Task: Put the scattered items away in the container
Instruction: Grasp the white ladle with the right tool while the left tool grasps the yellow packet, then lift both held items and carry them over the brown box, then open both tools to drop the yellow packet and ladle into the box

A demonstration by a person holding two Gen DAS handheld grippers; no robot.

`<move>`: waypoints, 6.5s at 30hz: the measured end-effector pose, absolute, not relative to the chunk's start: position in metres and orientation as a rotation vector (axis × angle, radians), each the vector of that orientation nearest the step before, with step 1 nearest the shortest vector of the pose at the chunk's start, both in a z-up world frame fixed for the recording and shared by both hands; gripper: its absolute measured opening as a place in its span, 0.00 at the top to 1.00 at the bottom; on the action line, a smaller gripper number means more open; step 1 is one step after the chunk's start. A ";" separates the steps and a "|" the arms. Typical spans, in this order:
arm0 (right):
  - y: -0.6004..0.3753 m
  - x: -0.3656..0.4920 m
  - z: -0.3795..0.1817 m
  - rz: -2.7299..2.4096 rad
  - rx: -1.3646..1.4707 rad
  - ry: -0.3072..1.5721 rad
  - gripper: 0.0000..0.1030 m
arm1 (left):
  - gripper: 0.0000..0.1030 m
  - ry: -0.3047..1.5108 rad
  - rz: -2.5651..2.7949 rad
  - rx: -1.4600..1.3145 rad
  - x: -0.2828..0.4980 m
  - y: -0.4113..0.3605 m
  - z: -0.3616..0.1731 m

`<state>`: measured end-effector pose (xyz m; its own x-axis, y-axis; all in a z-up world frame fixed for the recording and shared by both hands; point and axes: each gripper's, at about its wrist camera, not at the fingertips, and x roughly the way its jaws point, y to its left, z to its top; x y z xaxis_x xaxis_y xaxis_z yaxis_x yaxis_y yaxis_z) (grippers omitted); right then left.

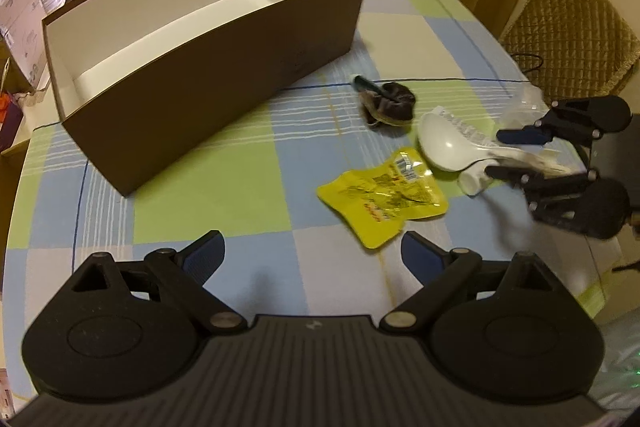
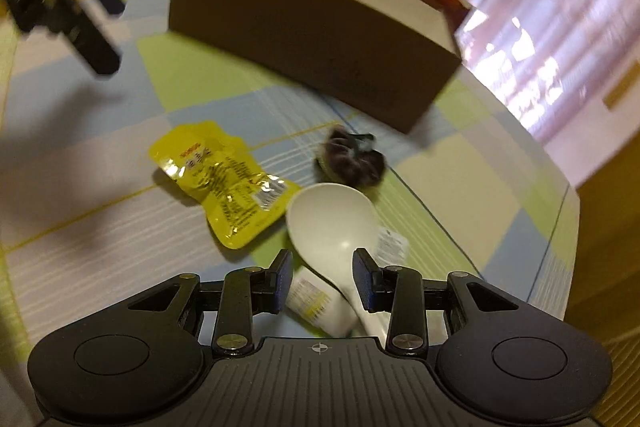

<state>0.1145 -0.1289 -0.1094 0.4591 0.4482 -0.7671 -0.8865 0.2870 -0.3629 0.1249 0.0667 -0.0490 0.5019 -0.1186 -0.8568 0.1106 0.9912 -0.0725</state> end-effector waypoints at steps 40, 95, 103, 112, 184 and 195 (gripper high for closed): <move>-0.156 0.082 -0.060 0.787 -0.739 0.447 0.96 | 0.77 1.127 -0.323 -0.750 0.195 0.081 -0.149; -0.003 0.155 0.090 1.151 -0.579 -0.023 0.96 | 0.85 0.624 -0.135 -0.257 0.199 0.203 0.079; 0.032 0.184 0.084 1.174 -0.579 -0.037 0.96 | 0.85 0.613 -0.118 -0.213 0.223 0.217 0.089; 0.054 0.226 0.087 1.215 -0.453 0.058 0.96 | 0.85 0.626 -0.116 -0.180 0.251 0.232 0.086; 0.128 0.341 -0.051 1.162 -0.569 0.872 0.95 | 0.32 0.969 0.087 0.086 0.365 0.251 -0.034; 0.103 0.328 -0.034 1.155 -0.493 0.854 0.71 | 0.18 0.960 0.091 0.100 0.351 0.236 -0.025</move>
<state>0.3284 0.1033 -0.0337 0.1523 0.5864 -0.7956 -0.9325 0.3520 0.0810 0.3514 0.2356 -0.0247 0.5704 0.1217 -0.8123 -0.0331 0.9916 0.1254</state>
